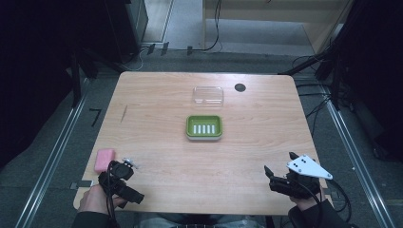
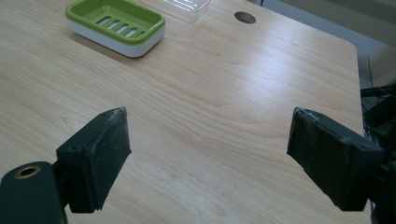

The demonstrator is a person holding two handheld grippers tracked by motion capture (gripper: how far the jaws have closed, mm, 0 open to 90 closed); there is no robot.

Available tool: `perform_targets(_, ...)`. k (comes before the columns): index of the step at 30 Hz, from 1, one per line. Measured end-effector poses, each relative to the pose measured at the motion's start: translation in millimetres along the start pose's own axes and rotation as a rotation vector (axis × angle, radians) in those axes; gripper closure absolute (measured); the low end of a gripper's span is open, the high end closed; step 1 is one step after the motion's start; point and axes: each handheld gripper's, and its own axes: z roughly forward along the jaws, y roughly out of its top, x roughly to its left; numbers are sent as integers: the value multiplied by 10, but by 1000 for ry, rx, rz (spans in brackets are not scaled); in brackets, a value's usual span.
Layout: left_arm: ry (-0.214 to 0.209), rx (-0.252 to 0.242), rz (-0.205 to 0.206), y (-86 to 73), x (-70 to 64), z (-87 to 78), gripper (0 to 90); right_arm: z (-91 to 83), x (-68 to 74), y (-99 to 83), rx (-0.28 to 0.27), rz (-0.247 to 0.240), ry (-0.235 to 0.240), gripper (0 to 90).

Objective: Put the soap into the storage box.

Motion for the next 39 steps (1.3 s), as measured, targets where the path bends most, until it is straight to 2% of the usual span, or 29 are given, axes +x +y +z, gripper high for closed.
perform_targets(6,9,-34,-37,27,81,-51,4,19,13,16,-3,-6,4,135)
perform_targets(12,13,-46,-45,89,136,-72,4,26,16,23,-1,-9,6,135)
perform_targets(16,17,-72,-67,139,207,-116,4,27,15,23,-1,-9,7,135)
perform_targets(25,6,-87,-106,180,350,-118,3,35,21,27,-3,-13,5,135)
perform_targets(28,11,-96,-132,208,426,-120,4,40,23,30,-3,-12,7,135)
perform_targets(33,7,-93,-147,239,473,-108,3,44,27,34,0,-16,8,135)
perform_targets(39,22,-124,-196,260,646,-164,3,46,26,36,-2,-15,10,135)
